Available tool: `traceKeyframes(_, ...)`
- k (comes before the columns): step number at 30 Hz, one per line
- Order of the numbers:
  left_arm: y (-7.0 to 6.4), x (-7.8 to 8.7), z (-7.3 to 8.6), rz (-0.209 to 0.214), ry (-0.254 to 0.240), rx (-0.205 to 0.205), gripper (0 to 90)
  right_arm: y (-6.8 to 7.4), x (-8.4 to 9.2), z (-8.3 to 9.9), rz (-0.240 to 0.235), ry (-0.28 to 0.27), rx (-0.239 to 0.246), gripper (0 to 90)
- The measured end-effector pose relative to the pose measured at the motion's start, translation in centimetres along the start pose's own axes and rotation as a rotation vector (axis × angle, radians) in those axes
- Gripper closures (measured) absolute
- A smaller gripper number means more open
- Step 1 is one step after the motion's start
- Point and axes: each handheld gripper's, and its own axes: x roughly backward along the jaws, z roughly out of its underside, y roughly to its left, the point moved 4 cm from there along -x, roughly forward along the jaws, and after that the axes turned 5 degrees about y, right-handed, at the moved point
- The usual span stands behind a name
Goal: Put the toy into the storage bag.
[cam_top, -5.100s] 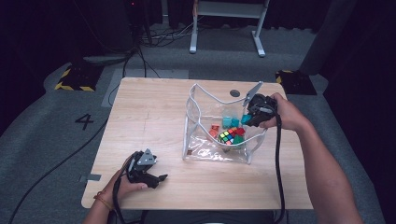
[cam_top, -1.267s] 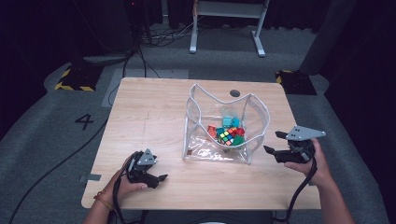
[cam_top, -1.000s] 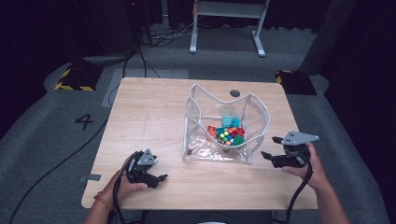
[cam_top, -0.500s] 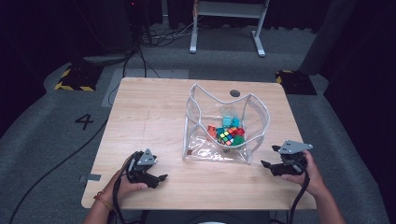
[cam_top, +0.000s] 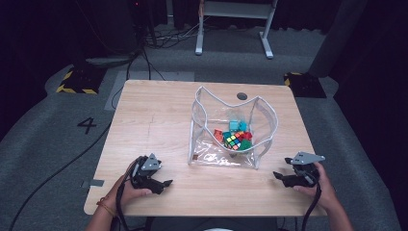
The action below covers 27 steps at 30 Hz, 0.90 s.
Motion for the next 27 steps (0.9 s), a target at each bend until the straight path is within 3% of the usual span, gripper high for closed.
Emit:
traceKeyframes(10,0.0,0.0,0.0,0.0,0.0,-0.001,13.9,-0.5,-0.1,2.4,-0.022,-0.018,-0.107,23.0)
traceKeyframes(11,0.0,0.0,0.0,-0.001,0.001,0.0,13.9,-0.7,-0.1,2.7,-0.018,-0.012,-0.1,21.8)
traceKeyframes(16,0.0,0.0,0.0,-0.001,0.002,-0.001,13.9,-0.8,0.1,3.5,-0.005,-0.063,-0.154,21.9)
traceKeyframes(27,0.1,0.0,0.0,-0.001,0.001,-0.007,13.9,-0.8,0.1,3.5,0.004,-0.06,-0.157,20.7)
